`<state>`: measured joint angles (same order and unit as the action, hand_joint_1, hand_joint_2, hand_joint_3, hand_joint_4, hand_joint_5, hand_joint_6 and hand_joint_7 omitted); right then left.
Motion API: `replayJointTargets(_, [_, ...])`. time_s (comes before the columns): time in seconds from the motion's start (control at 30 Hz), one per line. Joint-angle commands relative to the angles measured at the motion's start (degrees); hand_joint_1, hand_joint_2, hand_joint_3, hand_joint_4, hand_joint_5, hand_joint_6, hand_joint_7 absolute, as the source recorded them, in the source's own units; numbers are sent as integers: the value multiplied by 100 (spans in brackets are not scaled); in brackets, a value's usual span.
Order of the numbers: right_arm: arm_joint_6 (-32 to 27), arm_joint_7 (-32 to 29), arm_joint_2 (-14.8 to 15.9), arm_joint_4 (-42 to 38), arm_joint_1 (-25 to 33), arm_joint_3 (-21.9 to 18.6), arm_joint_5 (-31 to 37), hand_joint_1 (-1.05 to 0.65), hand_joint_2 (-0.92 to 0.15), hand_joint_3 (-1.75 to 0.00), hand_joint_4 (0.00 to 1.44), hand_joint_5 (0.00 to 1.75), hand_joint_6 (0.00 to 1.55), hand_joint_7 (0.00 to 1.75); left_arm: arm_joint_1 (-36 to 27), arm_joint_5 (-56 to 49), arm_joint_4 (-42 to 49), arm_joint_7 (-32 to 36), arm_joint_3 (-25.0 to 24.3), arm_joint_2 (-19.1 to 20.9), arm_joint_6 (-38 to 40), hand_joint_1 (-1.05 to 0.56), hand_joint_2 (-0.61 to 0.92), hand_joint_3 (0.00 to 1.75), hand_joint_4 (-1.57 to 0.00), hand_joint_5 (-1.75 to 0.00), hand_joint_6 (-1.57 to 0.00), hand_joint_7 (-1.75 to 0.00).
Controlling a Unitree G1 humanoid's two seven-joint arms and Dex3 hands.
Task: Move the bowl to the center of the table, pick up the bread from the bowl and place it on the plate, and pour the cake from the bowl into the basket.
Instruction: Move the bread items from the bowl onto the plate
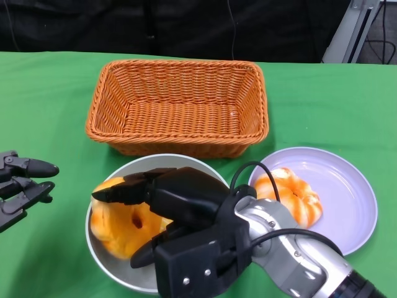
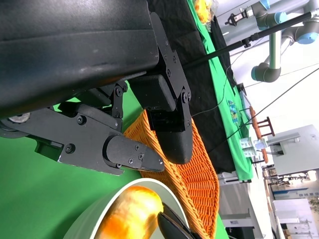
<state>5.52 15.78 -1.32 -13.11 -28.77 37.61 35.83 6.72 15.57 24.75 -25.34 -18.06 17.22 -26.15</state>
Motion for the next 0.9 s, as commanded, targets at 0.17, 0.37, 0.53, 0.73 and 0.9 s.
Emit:
replayJointTargets(0.17, [14,-333,-54,-112,7,145,230,-98,-92,-8,5,0,24,0,51,168,73,-179,-36,64,-69,-25,92,11,-73,-125,-106,-51])
replayJointTargets(0.37, [78,-645,-115,-322,16,245,385,-98,-92,-7,4,0,24,0,74,255,76,-231,-44,47,-13,-21,92,13,-78,-122,-107,-53])
replayJointTargets(0.53, [35,-784,-152,-401,2,310,501,-96,-92,-6,6,1,24,0,50,120,72,-97,-54,76,-52,-20,92,15,-78,-120,-105,-53])
replayJointTargets(0.73, [-28,-929,-209,-545,-3,305,578,-93,-92,-4,13,5,25,0,17,-118,31,176,-65,110,-84,-19,92,23,-73,-128,-101,-52])
replayJointTargets(0.9, [28,-1087,-304,-735,-33,220,444,-88,-91,-1,22,9,21,0,-7,-239,-39,310,-55,147,109,-14,92,26,-79,-135,-101,-54])
